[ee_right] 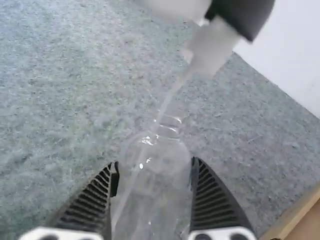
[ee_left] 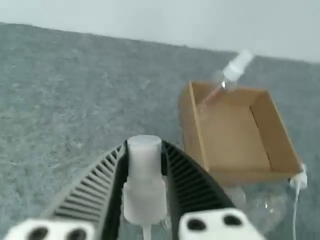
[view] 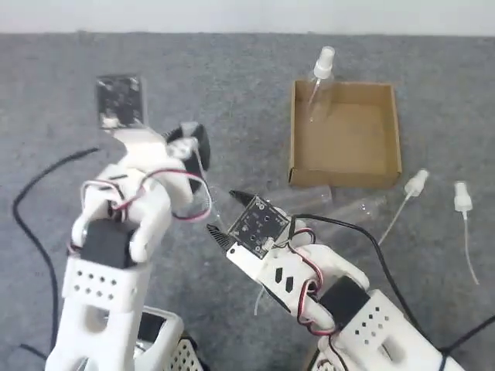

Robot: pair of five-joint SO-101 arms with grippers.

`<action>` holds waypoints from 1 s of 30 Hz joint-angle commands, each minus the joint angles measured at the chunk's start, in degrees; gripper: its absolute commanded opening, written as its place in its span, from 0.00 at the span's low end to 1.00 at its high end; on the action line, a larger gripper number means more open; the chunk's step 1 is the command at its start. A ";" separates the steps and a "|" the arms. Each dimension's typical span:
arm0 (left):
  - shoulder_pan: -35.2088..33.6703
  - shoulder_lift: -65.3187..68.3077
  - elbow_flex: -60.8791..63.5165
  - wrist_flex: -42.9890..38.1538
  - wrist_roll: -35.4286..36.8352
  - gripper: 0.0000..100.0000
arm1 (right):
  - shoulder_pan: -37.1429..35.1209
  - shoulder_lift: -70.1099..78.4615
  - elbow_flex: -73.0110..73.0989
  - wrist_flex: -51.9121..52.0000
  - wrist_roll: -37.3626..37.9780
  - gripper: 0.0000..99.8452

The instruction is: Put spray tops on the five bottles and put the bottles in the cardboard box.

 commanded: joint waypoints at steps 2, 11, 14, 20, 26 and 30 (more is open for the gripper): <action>5.01 -11.43 6.37 0.18 -4.13 0.01 | 1.80 -2.07 -0.88 -1.80 -0.53 0.01; 5.19 -20.75 11.74 0.09 -4.22 0.13 | 1.89 -2.07 -0.88 -1.71 -0.53 0.01; 3.78 -20.57 9.89 -1.49 -4.31 0.13 | 1.98 -2.07 -0.79 -1.54 -0.53 0.01; -3.25 -13.10 2.15 -3.78 -4.31 0.13 | 1.98 -2.51 0.35 -1.80 -0.53 0.01; -5.27 -3.08 0.40 -1.76 -4.31 0.13 | 1.98 -2.51 0.70 -1.80 -0.53 0.01; -5.19 -3.69 0.48 1.41 -5.27 0.13 | 1.98 -2.51 0.70 -1.80 -0.53 0.01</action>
